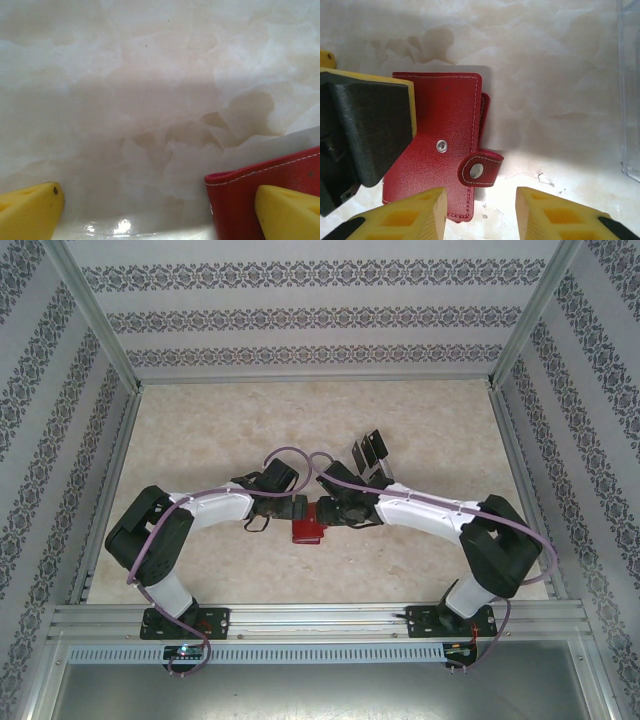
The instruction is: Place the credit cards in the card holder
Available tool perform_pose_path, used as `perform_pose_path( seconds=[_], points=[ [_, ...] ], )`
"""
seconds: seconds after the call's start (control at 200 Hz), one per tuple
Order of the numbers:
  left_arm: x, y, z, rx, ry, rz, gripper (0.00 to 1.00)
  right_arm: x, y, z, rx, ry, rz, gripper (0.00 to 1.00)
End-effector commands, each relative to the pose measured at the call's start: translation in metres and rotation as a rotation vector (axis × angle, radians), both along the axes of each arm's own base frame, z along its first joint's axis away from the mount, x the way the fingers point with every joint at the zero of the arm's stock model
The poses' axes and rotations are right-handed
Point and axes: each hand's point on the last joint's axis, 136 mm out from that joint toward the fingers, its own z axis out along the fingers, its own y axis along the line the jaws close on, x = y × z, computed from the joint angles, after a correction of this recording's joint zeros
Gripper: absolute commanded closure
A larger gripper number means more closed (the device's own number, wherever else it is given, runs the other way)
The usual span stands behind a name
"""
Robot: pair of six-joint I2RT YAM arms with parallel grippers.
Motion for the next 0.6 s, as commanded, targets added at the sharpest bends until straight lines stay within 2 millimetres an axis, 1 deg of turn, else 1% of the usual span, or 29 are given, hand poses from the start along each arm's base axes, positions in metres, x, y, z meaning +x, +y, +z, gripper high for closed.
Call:
perform_pose_path(
  seconds=[0.0,0.255,0.33,0.515,0.595],
  points=[
    [-0.014,0.013,-0.018,0.049,0.054,0.028,0.01,0.006,0.007,0.002,-0.021,-0.013,0.027,0.59],
    [-0.013,0.012,-0.018,0.045,0.052,0.028,0.01,0.010,0.013,-0.007,-0.070,0.001,0.051,0.61],
    [-0.013,0.012,-0.018,0.045,0.053,0.029,0.01,0.011,0.013,-0.010,-0.087,0.005,0.057,0.64],
    [-0.014,0.012,-0.019,0.041,0.053,0.029,0.01,0.010,0.011,-0.016,-0.114,0.015,0.062,0.75],
    [-0.013,0.011,-0.019,0.039,0.053,0.029,0.01,0.009,0.009,-0.018,-0.119,0.020,0.062,0.77]
  ],
)
